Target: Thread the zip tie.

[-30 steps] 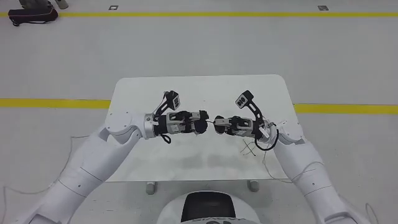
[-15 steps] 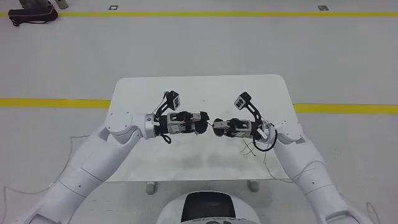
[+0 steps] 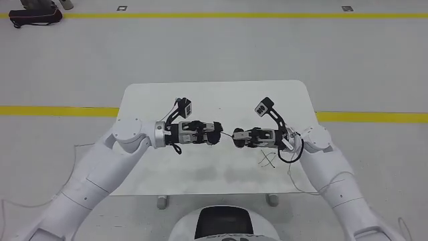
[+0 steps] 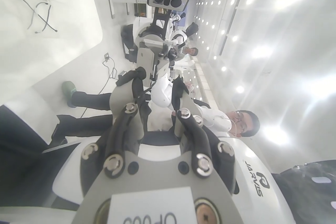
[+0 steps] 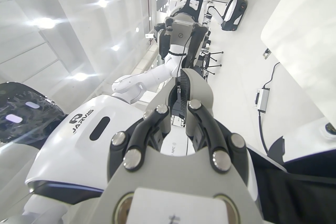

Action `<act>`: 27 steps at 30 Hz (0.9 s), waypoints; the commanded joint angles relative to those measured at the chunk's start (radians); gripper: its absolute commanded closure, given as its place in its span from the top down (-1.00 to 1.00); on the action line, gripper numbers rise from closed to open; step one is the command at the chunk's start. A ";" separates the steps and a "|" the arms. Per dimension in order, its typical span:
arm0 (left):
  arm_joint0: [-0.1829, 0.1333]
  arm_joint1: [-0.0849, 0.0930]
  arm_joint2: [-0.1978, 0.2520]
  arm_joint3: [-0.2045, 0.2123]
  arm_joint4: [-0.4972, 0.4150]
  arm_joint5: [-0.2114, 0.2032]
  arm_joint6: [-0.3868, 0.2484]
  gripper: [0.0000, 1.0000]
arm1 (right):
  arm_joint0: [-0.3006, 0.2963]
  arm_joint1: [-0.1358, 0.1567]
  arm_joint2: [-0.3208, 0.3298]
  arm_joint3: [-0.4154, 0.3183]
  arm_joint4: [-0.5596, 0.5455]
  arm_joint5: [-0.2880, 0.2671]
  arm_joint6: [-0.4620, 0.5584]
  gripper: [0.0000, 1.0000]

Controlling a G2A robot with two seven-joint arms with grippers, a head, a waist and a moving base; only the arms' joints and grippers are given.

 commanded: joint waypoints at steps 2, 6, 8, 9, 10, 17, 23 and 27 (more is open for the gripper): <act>0.000 0.001 -0.002 0.001 0.003 0.003 -0.004 -0.54 | 0.000 0.005 -0.003 -0.005 0.010 -0.002 0.000 -1.00; -0.001 0.001 -0.003 0.003 0.002 0.006 -0.008 -0.52 | 0.002 0.011 -0.010 -0.012 0.023 -0.007 0.000 -1.00; -0.002 0.001 -0.004 0.007 0.003 0.006 -0.011 -0.52 | 0.003 0.016 -0.017 -0.020 0.027 -0.009 0.000 -1.00; -0.002 0.001 -0.004 0.008 0.003 0.007 -0.012 -0.52 | 0.003 0.018 -0.020 -0.023 0.031 -0.010 0.000 -1.00; -0.003 0.001 -0.003 0.008 0.004 0.007 -0.013 -0.52 | 0.003 0.021 -0.024 -0.028 0.035 -0.012 0.000 -1.00; -0.012 -0.001 0.007 0.010 0.004 0.007 -0.045 -0.56 | 0.011 0.041 -0.050 -0.034 0.046 -0.013 0.000 -1.00; -0.018 -0.002 0.019 0.013 0.008 0.002 -0.077 -0.58 | 0.022 0.055 -0.060 -0.026 0.034 -0.010 0.000 -1.00; -0.020 -0.003 0.026 0.013 0.011 0.004 -0.086 -0.60 | 0.029 0.061 -0.069 -0.024 0.030 -0.009 0.000 -1.00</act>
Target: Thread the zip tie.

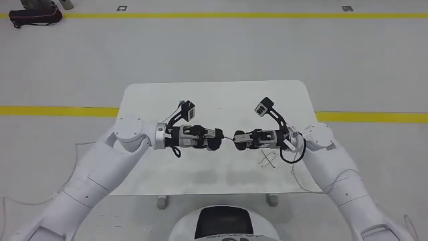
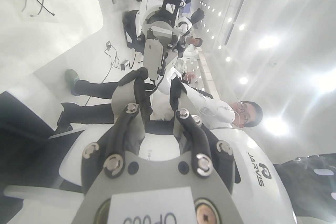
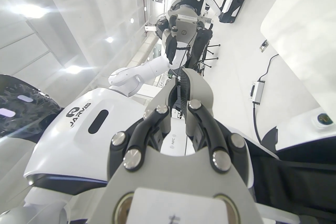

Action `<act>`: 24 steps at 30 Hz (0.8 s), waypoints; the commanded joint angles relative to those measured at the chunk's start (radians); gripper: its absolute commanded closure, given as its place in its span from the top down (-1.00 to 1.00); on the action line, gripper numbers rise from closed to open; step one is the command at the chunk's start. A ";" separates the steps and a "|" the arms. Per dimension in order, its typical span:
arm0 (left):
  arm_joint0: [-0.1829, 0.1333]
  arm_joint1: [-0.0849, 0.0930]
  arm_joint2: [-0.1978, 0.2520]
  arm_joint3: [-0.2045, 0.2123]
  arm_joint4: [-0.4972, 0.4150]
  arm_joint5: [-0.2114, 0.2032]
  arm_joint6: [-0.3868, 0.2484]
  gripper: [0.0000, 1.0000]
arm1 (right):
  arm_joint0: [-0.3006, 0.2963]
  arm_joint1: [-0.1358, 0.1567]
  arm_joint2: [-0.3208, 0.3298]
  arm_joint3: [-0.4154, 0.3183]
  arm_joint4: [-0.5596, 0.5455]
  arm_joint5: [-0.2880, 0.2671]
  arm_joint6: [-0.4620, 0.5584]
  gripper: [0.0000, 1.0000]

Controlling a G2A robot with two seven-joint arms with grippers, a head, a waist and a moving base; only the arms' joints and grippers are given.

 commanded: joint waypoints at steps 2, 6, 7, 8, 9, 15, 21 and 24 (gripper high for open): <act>-0.002 -0.001 0.006 0.001 0.005 0.003 -0.005 -0.60 | 0.004 0.003 -0.006 0.001 0.001 -0.002 0.000 -1.00; -0.006 -0.002 0.012 0.004 0.005 0.007 -0.008 -0.60 | 0.007 0.006 -0.023 -0.007 -0.001 -0.001 0.000 -1.00; -0.007 -0.002 0.013 0.005 0.005 0.007 -0.009 -0.60 | 0.007 0.007 -0.028 -0.010 -0.003 0.001 0.000 -1.00; -0.008 -0.002 0.014 0.005 0.004 0.007 -0.010 -0.62 | 0.008 0.009 -0.036 -0.013 -0.008 0.004 0.000 -1.00; -0.009 -0.003 0.015 0.006 0.003 0.007 -0.010 -0.64 | 0.009 0.011 -0.040 -0.014 -0.010 0.005 0.000 -1.00; -0.015 -0.004 0.019 0.013 -0.002 0.004 -0.016 -0.74 | 0.014 0.019 -0.066 -0.016 -0.013 0.004 0.000 -1.00; -0.015 -0.004 0.024 0.013 0.001 0.006 -0.028 -0.72 | 0.018 0.022 -0.065 -0.007 -0.013 -0.010 -0.008 -1.00; -0.015 -0.004 0.026 0.012 0.002 0.007 -0.029 -0.74 | 0.017 0.023 -0.065 -0.007 -0.009 -0.014 -0.012 -1.00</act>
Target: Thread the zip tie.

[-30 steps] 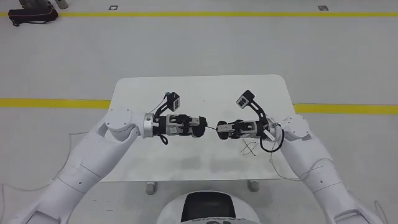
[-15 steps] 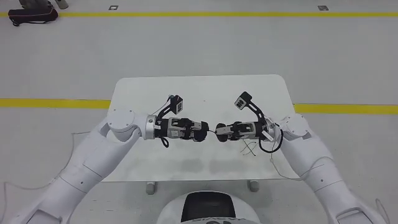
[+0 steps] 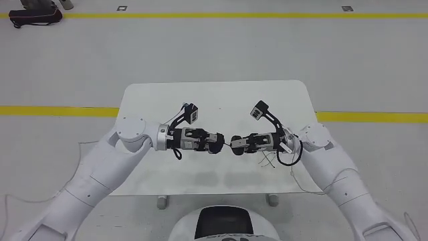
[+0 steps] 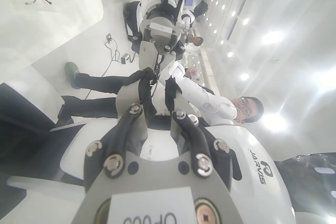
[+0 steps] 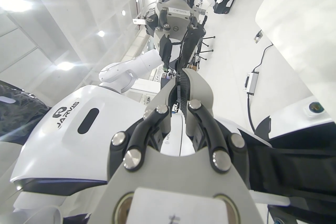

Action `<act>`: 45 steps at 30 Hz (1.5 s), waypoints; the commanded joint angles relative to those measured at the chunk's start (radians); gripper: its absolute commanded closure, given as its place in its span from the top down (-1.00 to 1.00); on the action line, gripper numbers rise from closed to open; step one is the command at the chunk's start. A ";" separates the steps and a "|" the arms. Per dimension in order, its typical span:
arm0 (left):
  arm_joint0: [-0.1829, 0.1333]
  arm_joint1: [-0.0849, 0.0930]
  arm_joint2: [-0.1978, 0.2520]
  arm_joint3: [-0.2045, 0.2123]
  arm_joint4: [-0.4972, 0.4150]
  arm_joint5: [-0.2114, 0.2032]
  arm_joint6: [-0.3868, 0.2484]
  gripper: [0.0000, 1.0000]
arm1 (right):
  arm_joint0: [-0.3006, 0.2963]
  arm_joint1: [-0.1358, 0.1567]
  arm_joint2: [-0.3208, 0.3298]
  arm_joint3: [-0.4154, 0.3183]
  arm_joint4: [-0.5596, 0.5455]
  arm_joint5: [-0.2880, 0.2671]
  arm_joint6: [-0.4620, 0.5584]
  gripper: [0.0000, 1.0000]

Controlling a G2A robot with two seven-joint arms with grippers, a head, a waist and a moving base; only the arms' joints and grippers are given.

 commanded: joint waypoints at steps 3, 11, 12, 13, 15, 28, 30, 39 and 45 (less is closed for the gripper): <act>0.000 0.000 0.001 -0.001 0.002 0.002 0.002 -0.72 | 0.000 0.000 -0.003 0.001 0.003 -0.003 -0.005 -1.00; 0.002 0.001 0.005 -0.004 0.010 0.004 0.005 -0.72 | 0.009 -0.003 -0.022 0.005 0.005 -0.008 -0.016 -1.00; 0.002 0.001 0.006 -0.005 0.010 0.004 0.006 -0.72 | 0.010 -0.003 -0.024 0.005 0.006 -0.009 -0.018 -1.00; 0.002 0.001 0.007 -0.005 0.010 0.004 0.007 -0.74 | 0.011 -0.003 -0.026 0.006 0.006 -0.010 -0.019 -1.00; 0.001 0.001 0.008 -0.006 0.011 0.005 0.008 -0.74 | 0.014 -0.004 -0.030 0.008 0.006 -0.012 -0.022 -1.00; -0.006 -0.001 0.017 -0.001 0.012 0.004 0.011 -0.78 | 0.023 -0.007 -0.046 0.019 0.015 -0.020 -0.033 -1.00; -0.007 -0.001 0.019 0.000 0.012 0.004 0.012 -0.82 | 0.024 -0.007 -0.048 0.020 0.017 -0.020 -0.034 -1.00; -0.011 -0.003 0.023 0.006 0.008 0.003 0.010 -1.00 | 0.029 -0.007 -0.052 0.027 0.020 -0.025 -0.040 -1.00; -0.015 -0.004 0.027 0.011 0.006 0.002 0.007 -1.00 | 0.031 -0.007 -0.054 0.031 0.024 -0.029 -0.042 -1.00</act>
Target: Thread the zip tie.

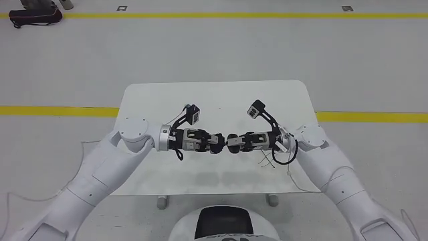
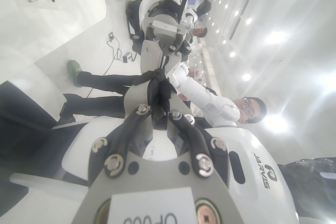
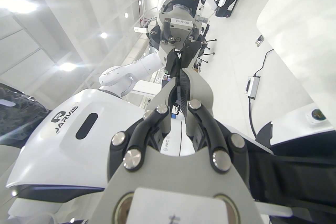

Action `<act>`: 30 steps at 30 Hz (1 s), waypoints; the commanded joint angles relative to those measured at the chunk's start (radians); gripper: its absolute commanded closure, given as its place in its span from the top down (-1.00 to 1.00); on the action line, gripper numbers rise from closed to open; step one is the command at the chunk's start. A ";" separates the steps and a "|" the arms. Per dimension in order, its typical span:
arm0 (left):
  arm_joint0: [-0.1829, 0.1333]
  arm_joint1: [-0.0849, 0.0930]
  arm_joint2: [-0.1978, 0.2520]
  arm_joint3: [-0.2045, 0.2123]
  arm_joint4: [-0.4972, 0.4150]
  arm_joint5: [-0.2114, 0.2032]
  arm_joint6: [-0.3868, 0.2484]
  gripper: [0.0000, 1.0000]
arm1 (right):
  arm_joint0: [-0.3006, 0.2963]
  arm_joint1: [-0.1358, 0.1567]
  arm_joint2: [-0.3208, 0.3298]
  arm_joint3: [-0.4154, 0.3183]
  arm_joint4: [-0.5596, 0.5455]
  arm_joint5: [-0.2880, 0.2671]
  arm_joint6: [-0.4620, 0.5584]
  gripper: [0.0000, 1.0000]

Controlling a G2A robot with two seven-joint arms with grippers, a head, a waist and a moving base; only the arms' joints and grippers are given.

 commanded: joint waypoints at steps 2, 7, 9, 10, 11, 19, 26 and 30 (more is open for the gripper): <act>-0.001 0.000 0.001 0.001 0.000 0.000 0.001 -1.00 | 0.001 0.000 0.000 0.002 0.003 -0.001 0.001 -1.00; -0.002 0.000 0.002 0.002 0.000 -0.001 0.005 -0.96 | 0.003 0.000 -0.002 0.004 0.003 -0.001 0.003 -1.00; -0.002 0.000 0.002 0.002 -0.001 -0.001 0.005 -0.88 | 0.003 0.000 -0.003 0.004 0.003 0.000 0.003 -1.00; -0.002 0.000 0.002 0.002 0.000 -0.001 0.005 -0.86 | 0.004 0.000 -0.004 0.004 0.003 0.000 0.002 -1.00; -0.002 0.000 0.002 0.002 0.000 -0.001 0.006 -0.86 | 0.004 0.000 -0.004 0.005 0.004 0.000 0.002 -1.00; -0.004 -0.001 0.004 0.005 -0.004 -0.003 0.003 -0.86 | 0.007 0.000 -0.009 0.008 0.005 0.000 0.000 -1.00; -0.006 -0.002 0.009 0.008 -0.006 -0.003 0.000 -1.00 | 0.012 -0.002 -0.015 0.013 0.006 -0.002 -0.003 -1.00; -0.008 -0.003 0.011 0.012 -0.009 -0.003 -0.001 -1.00 | 0.015 -0.003 -0.017 0.018 0.011 -0.004 -0.004 -1.00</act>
